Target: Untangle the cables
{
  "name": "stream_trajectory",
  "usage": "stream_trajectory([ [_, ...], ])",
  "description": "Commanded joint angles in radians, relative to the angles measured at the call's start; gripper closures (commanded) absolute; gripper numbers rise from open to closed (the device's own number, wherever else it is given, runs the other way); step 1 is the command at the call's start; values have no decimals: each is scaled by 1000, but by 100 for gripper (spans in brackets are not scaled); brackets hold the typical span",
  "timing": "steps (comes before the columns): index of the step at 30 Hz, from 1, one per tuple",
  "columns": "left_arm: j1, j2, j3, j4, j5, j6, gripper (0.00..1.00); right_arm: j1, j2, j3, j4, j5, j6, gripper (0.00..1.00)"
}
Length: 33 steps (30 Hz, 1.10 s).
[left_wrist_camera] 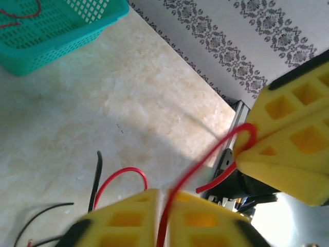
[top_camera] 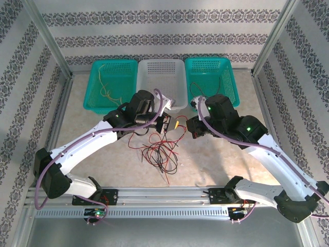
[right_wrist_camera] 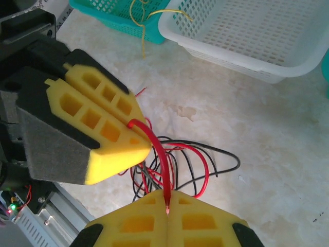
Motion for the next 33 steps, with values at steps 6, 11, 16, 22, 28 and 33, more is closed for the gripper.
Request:
stream_trajectory([
  [6,-15,-51,14,135,-6,-84,100,-85,-31,-45,48,88,64,49],
  [11,-13,-68,0,279,49,-197,100,-208,-87,-223,199,-134,203,44],
  [16,-12,-58,23,344,75,-261,100,-203,-112,-375,394,-272,321,44],
  [22,-11,-55,53,364,104,-289,100,-201,-114,-426,442,-254,355,44],
  [28,-10,-64,92,345,116,-290,100,-206,-68,-442,463,-252,363,78],
  [33,6,-116,124,338,46,-261,100,-212,-55,-551,475,-210,354,89],
])
